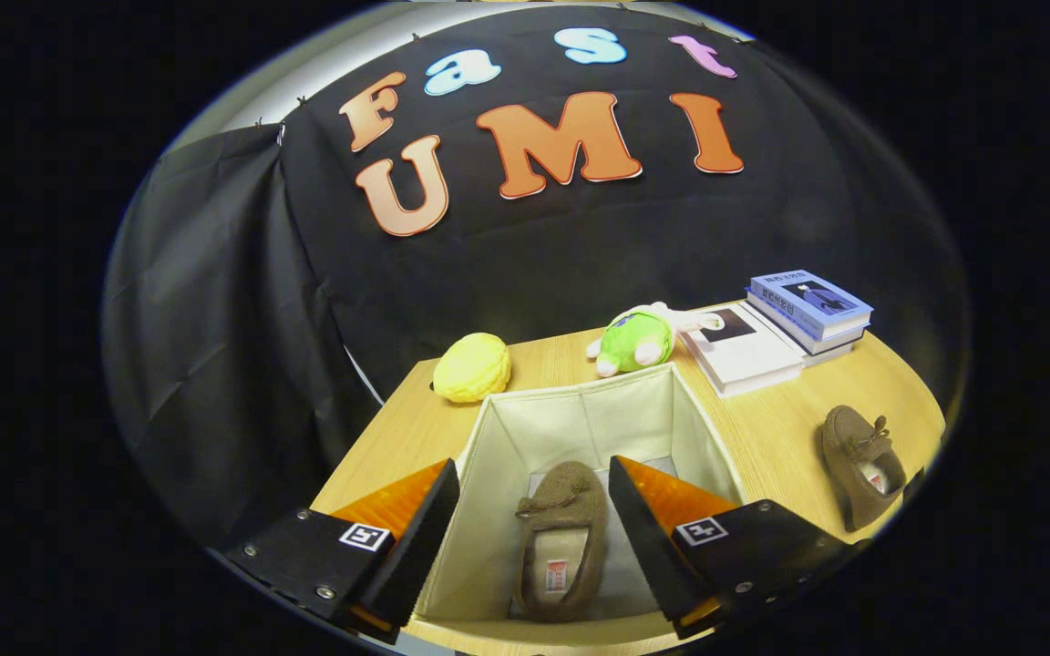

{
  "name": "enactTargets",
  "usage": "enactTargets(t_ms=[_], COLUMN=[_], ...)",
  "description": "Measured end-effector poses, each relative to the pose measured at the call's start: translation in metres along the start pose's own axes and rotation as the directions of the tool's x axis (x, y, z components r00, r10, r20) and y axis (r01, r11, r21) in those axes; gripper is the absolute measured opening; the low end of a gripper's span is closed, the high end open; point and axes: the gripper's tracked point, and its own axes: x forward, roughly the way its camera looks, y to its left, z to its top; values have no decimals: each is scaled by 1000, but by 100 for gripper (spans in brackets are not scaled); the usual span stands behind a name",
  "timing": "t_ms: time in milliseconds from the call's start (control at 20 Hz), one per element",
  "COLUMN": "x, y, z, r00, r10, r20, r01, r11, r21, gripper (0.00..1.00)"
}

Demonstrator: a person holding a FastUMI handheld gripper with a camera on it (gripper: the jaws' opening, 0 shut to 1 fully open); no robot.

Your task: Open the storage box then place both shoes into the box .Put the left shoe in first, then the right shoe, with the right side of both shoes facing outward in a uniform manner.

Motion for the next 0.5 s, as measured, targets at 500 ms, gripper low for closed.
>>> enactTargets(t_ms=[500], x=[-26], y=[-100], z=[18], r00=[995], r10=[-83], r20=[51], r01=[83], r11=[997], r21=[-3], gripper=[98])
